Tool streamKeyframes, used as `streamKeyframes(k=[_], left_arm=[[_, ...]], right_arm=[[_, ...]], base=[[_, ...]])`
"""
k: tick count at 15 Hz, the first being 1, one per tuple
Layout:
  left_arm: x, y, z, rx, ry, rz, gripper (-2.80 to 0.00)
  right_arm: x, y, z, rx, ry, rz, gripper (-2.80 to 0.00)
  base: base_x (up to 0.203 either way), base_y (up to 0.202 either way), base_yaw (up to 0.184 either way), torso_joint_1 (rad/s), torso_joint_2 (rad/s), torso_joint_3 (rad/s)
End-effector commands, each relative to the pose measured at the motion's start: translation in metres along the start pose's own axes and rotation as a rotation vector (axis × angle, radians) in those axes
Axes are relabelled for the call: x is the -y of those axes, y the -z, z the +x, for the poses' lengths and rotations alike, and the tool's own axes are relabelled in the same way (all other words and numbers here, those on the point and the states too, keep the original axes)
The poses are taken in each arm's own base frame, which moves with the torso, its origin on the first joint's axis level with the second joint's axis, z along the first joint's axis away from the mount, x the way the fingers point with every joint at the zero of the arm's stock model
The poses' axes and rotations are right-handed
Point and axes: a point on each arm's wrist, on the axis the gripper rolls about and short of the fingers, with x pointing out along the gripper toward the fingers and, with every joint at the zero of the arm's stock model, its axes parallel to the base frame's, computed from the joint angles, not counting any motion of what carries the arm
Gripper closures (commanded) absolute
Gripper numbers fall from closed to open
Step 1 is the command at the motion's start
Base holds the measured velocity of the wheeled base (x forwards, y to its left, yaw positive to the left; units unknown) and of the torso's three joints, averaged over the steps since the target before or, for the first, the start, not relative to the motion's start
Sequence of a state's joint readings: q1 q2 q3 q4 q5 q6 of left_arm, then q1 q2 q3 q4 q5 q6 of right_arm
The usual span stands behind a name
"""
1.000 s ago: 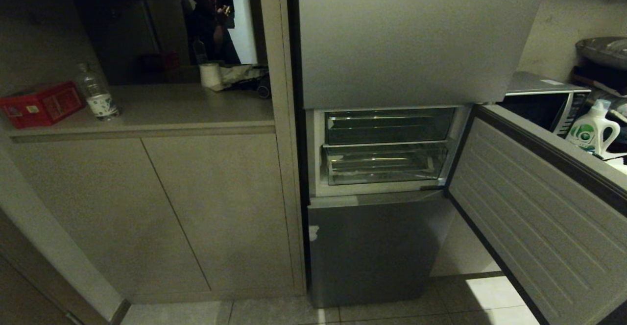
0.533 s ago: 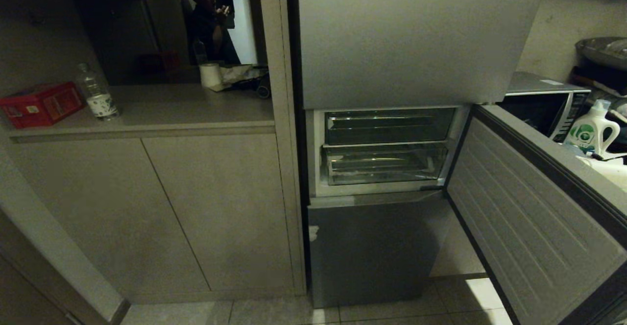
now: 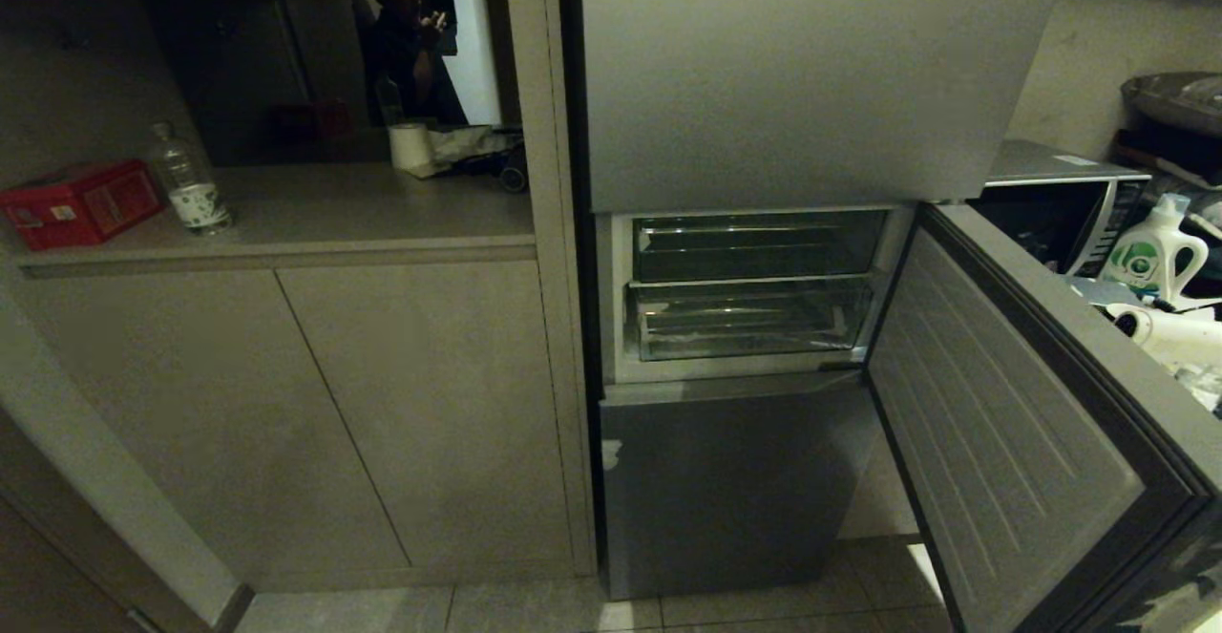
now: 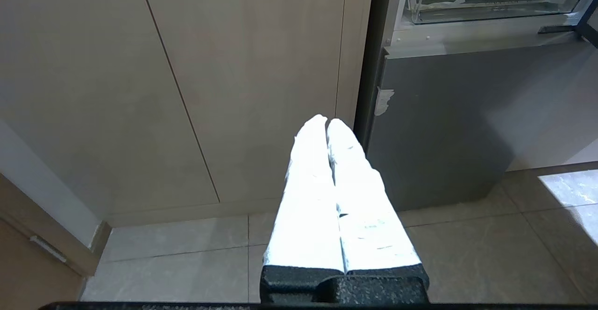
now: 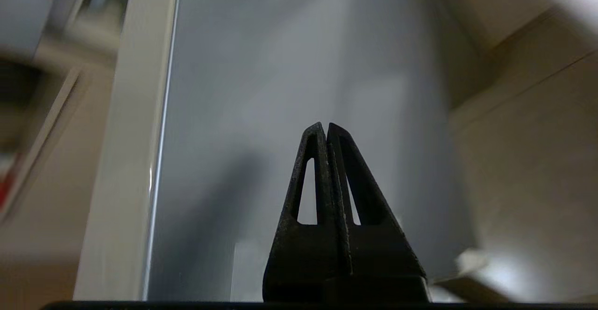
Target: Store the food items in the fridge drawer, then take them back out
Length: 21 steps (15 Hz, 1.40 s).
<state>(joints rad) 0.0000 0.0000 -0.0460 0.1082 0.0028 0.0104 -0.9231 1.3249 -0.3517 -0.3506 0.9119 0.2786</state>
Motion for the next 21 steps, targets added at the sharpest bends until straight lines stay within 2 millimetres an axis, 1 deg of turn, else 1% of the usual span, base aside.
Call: streamKeyframes(k=[1, 3, 5, 8, 9, 10, 12, 15, 17, 19, 21], left_arm=[[0.000, 0.000, 0.000, -0.001, 0.000, 0.000, 0.00], [0.000, 0.000, 0.000, -0.001, 0.000, 0.000, 0.00], [0.000, 0.000, 0.000, -0.001, 0.000, 0.000, 0.00], [0.000, 0.000, 0.000, -0.001, 0.000, 0.000, 0.00], [0.000, 0.000, 0.000, -0.001, 0.000, 0.000, 0.00], [0.000, 0.000, 0.000, -0.001, 0.000, 0.000, 0.00], [0.000, 0.000, 0.000, -0.001, 0.000, 0.000, 0.00], [0.000, 0.000, 0.000, -0.001, -0.002, 0.000, 0.00], [0.000, 0.000, 0.000, -0.001, 0.000, 0.000, 0.00], [0.000, 0.000, 0.000, -0.001, 0.000, 0.000, 0.00], [0.000, 0.000, 0.000, -0.001, 0.000, 0.000, 0.00]], right_arm=[[-0.015, 0.016, 0.009, -0.088, -0.083, -0.015, 0.00], [-0.026, 0.028, 0.018, -0.175, -0.158, -0.037, 0.00], [-0.042, 0.036, 0.029, -0.270, -0.249, -0.061, 0.00], [-0.075, 0.046, 0.050, -0.426, -0.410, -0.108, 0.00], [-0.088, 0.049, 0.062, -0.474, -0.463, -0.125, 0.00], [-0.099, 0.053, 0.080, -0.513, -0.488, -0.137, 0.00], [-0.119, 0.068, 0.118, -0.540, -0.476, -0.184, 0.00], [-0.152, 0.102, 0.170, -0.465, -0.477, -0.289, 0.00], [-0.176, 0.126, 0.200, -0.337, -0.511, -0.345, 0.00], [-0.207, 0.147, 0.226, -0.185, -0.545, -0.368, 0.00], [-0.230, 0.168, 0.253, -0.071, -0.542, -0.387, 0.00]], base=[[0.000, 0.000, 0.000, 0.000, 0.00, 0.000], [0.000, 0.000, 0.000, 0.000, 0.00, 0.000], [0.000, 0.000, 0.000, 0.000, 0.00, 0.000], [0.000, 0.000, 0.000, 0.000, 0.00, 0.000], [0.000, 0.000, 0.000, 0.000, 0.00, 0.000], [0.000, 0.000, 0.000, 0.000, 0.00, 0.000], [0.000, 0.000, 0.000, 0.000, 0.00, 0.000], [0.000, 0.000, 0.000, 0.000, 0.00, 0.000], [0.000, 0.000, 0.000, 0.000, 0.00, 0.000], [0.000, 0.000, 0.000, 0.000, 0.00, 0.000], [0.000, 0.000, 0.000, 0.000, 0.00, 0.000]])
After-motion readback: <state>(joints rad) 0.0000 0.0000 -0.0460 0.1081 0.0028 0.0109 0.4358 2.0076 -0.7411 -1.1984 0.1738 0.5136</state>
